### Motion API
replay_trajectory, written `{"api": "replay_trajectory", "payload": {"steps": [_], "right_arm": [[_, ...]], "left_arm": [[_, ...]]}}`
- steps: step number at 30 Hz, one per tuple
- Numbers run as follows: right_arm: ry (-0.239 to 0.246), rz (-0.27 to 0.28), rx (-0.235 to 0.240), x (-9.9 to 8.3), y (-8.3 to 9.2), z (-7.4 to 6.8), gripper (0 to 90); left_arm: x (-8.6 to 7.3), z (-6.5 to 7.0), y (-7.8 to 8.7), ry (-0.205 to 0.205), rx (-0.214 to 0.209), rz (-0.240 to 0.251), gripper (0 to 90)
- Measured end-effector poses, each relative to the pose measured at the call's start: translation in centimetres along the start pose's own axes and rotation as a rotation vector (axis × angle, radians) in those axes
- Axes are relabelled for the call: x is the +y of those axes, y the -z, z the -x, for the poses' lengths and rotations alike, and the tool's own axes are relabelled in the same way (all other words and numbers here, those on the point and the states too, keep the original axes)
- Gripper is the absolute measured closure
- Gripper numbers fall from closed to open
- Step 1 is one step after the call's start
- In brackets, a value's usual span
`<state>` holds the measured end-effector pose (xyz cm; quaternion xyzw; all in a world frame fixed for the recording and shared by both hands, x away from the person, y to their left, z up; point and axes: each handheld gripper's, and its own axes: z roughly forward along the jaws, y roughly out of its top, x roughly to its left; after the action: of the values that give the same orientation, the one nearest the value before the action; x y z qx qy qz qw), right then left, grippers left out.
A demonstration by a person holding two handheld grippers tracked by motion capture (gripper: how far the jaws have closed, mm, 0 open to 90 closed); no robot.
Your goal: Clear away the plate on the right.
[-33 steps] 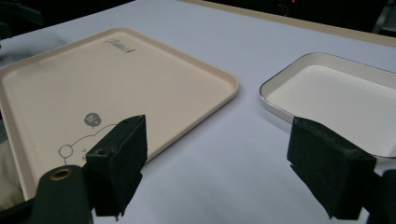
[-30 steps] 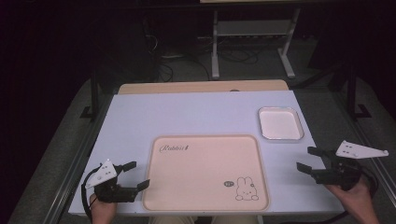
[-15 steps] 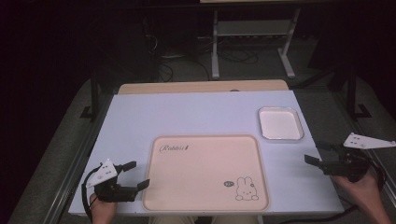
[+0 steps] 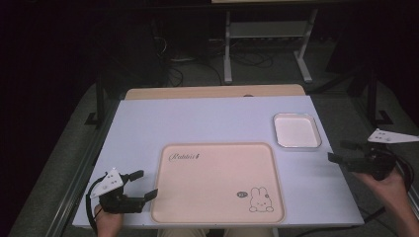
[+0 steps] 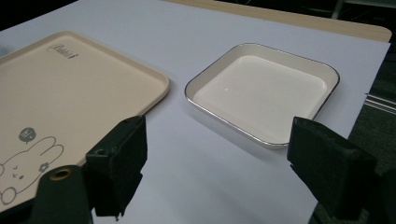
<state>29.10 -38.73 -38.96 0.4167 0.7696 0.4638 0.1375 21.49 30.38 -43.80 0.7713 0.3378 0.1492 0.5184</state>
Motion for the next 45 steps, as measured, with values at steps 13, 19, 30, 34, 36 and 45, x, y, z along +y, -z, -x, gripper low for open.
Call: {"api": "replay_trajectory", "payload": {"steps": [13, 19, 30, 34, 36, 45], "right_arm": [[-0.062, -0.032, 0.011, 0.7, -1.7, 2.2, 17.7], [-0.099, -0.045, -0.002, 1.1, -2.7, 3.4, 19.5], [-0.171, -0.113, -0.033, 2.1, -4.7, 5.7, 23.5], [-0.215, -0.134, -0.037, 2.7, -5.4, 7.0, 26.6], [-0.252, -0.150, -0.022, 3.0, -5.7, 7.8, 27.9], [-0.428, -0.229, -0.009, 3.0, -7.4, 10.6, 37.0]], "left_arm": [[-0.1, -0.2, -0.1, 0.006, 0.003, -0.004, 14.0], [-0.1, -0.3, 0.1, 0.006, 0.005, 0.000, 13.9], [-0.1, -0.4, 0.0, 0.017, 0.000, 0.006, 14.0], [-0.2, -0.5, 0.0, 0.021, 0.004, 0.001, 14.0], [-0.2, -0.5, 0.0, 0.023, 0.005, 0.001, 14.0], [-0.3, -0.6, 0.4, 0.029, 0.020, 0.004, 14.0]]}}
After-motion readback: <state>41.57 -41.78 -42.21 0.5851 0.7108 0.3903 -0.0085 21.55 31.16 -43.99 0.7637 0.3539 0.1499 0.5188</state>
